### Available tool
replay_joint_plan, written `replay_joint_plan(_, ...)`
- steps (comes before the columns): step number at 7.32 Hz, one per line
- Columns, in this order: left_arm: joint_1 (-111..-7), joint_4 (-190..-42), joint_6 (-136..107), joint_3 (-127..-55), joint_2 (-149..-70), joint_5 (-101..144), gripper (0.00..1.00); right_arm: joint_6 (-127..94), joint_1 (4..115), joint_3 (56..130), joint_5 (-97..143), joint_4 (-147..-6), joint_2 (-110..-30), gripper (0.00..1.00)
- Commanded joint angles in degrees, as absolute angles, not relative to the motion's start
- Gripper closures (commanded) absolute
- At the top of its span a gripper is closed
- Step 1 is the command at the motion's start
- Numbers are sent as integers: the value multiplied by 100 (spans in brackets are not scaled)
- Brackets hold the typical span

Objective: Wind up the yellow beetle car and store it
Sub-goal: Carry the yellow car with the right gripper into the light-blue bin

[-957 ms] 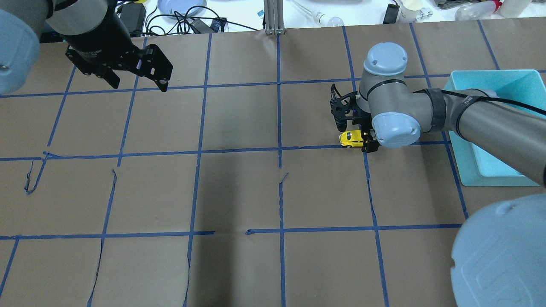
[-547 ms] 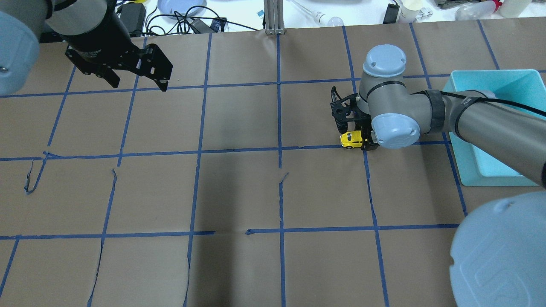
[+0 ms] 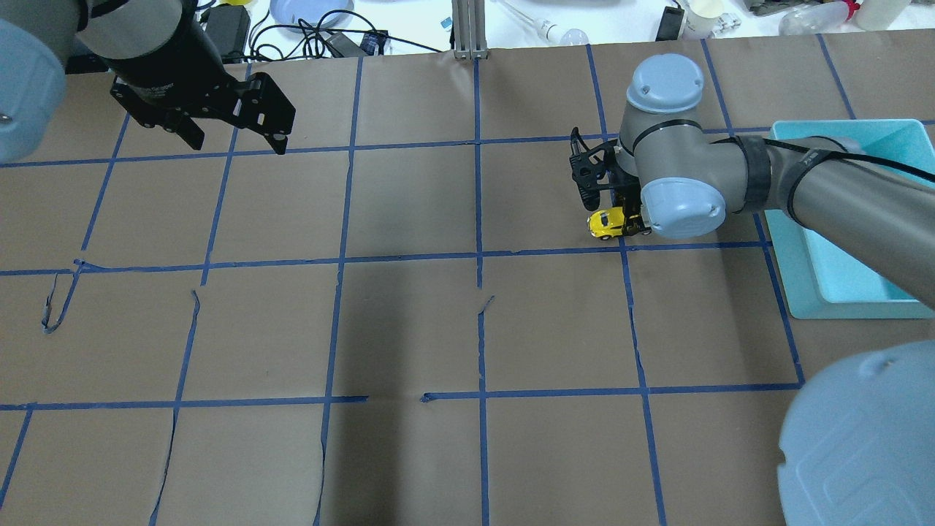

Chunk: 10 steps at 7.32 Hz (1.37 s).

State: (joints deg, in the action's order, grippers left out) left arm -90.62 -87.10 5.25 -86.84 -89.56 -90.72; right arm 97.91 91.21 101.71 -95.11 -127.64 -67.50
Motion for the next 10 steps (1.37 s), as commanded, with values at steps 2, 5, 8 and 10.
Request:
replay_joint_plan(2, -9062, -8710, 519, -8692, -8947, -9079, 0, 9957, 8162, 9309, -9931, -11298, -7433, 99)
replay_joint_plan(5, -9062, -8710, 519, -8692, -8947, -9070, 0, 11893, 6483, 9343, -9835, -11337, -7384, 100)
replay_joint_plan(8, -9062, -8710, 519, -8684, -8956, -9070, 0, 12831, 5653, 9658, -9598, -11968, -6718, 99)
replay_joint_plan(10, -9062, -8710, 519, -8692, -8956, -9070, 0, 12946, 5625, 10000, -9606, -12645, -6347, 98)
